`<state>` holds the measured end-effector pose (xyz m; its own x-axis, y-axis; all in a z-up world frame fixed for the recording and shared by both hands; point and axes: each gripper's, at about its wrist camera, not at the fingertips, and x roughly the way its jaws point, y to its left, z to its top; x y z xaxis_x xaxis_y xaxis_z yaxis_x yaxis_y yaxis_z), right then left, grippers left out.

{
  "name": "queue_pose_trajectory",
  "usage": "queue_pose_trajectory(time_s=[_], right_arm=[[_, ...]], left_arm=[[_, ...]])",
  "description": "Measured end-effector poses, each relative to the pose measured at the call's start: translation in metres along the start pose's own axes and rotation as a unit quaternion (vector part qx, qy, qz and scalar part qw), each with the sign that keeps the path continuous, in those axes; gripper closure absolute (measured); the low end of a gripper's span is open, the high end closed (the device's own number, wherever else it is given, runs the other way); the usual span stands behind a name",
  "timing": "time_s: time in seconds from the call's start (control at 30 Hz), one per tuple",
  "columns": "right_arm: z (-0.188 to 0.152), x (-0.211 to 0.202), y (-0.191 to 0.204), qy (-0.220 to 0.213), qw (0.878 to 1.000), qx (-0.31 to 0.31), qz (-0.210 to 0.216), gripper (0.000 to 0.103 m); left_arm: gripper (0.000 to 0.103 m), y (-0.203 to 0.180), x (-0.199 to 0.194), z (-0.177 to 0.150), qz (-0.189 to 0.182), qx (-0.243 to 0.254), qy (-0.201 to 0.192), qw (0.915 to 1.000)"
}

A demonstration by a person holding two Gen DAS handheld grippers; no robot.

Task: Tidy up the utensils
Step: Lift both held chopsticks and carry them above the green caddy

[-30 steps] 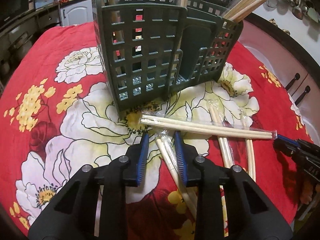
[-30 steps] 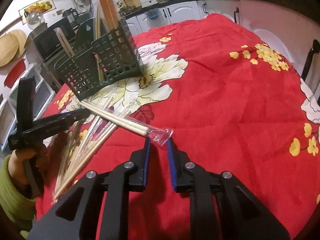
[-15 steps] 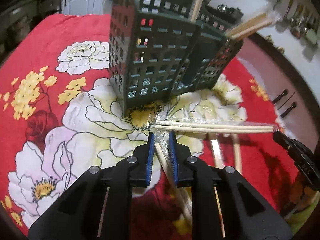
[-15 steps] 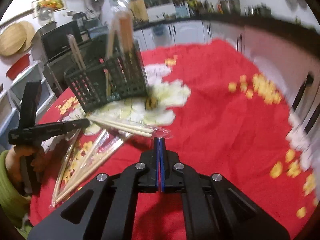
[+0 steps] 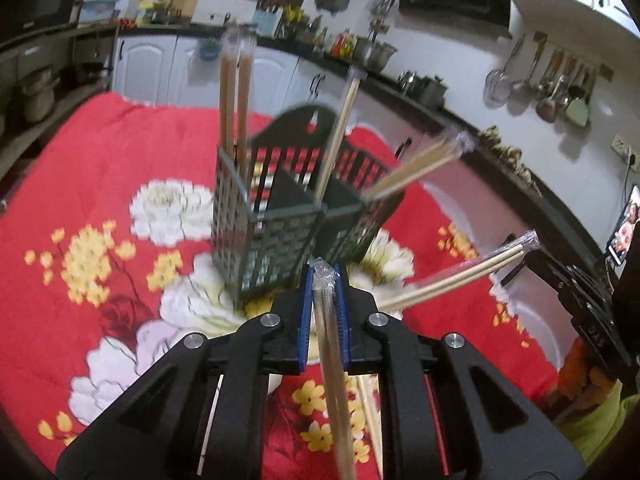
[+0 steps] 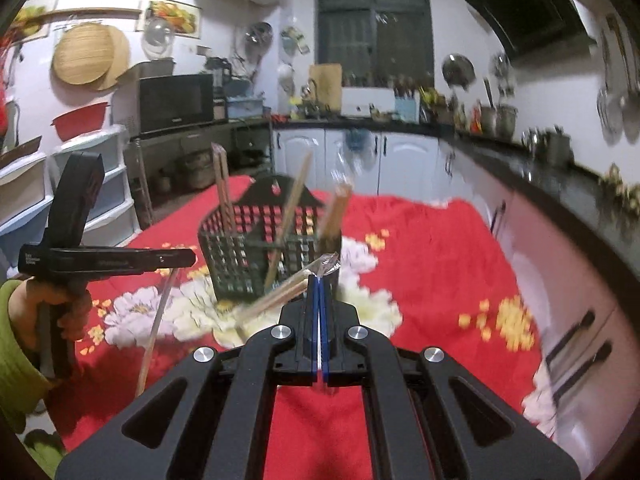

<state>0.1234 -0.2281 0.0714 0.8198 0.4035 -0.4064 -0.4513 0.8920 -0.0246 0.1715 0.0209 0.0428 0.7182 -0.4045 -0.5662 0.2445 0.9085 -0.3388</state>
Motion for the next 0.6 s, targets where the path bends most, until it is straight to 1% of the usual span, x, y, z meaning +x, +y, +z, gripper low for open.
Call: queue_pose_trajectory(time_s=[0.23, 0.6], right_arm=[[0.031, -0.008, 0.016, -0.028, 0.999, -0.043, 0.006, 0.102], [0.062, -0.015, 0.028, -0.062, 0.996, -0.057, 0.015, 0.102]], left_arm=[[0.098, -0.014, -0.022, 0.029, -0.010, 0.017, -0.048, 0.9987], [0.099, -0.033, -0.043, 0.073, -0.022, 0.043, -0.110, 0.9928]])
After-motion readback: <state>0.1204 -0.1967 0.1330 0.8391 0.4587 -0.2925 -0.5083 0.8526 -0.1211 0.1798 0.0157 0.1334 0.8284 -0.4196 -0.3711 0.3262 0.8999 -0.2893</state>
